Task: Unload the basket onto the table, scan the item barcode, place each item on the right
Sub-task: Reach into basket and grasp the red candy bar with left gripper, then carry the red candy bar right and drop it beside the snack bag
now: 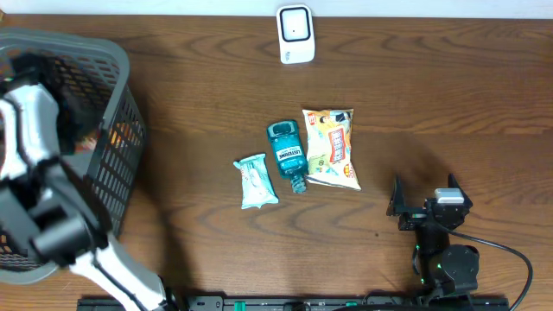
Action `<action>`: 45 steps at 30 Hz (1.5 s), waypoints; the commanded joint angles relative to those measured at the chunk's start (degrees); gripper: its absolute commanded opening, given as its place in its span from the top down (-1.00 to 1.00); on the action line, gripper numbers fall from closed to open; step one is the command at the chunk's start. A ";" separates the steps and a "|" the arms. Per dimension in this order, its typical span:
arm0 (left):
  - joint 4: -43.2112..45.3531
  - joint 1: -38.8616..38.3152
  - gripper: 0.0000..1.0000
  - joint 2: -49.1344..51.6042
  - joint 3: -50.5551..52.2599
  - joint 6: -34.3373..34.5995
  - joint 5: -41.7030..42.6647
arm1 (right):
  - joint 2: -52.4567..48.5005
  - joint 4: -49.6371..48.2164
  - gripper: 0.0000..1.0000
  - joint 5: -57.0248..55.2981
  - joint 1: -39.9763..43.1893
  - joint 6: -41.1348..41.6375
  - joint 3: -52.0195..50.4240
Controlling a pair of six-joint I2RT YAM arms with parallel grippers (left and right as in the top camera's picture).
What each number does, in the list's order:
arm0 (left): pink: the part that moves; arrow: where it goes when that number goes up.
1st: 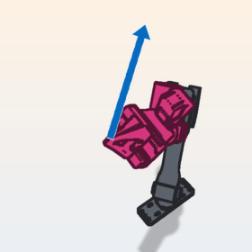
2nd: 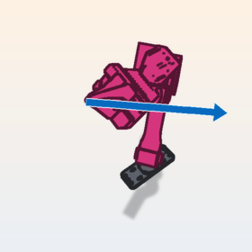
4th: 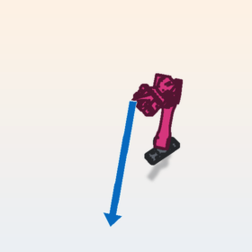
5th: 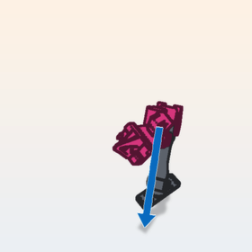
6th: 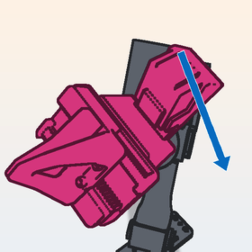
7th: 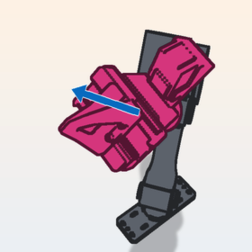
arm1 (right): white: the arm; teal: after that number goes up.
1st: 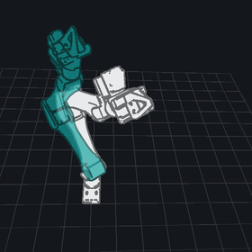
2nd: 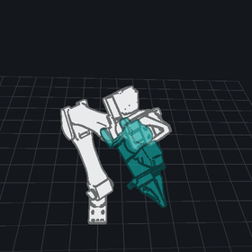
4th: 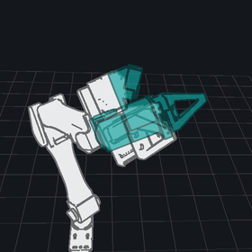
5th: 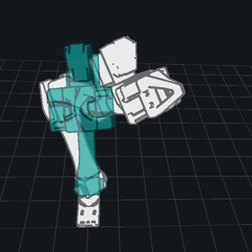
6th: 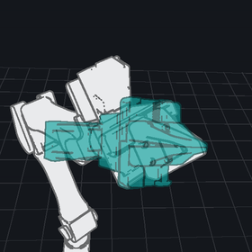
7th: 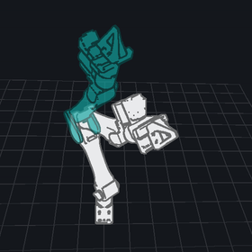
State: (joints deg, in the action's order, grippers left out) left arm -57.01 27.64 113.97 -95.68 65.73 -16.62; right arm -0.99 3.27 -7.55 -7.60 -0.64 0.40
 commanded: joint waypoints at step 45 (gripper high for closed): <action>21.14 -72.96 0.86 1.14 -1.16 -25.27 16.24 | 0.24 0.17 -0.99 -0.50 -0.33 -0.28 -0.09</action>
State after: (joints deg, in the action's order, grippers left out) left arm -37.50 -42.76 112.46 -96.42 42.44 -0.16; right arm -0.99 3.27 -7.53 -7.60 -0.64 0.40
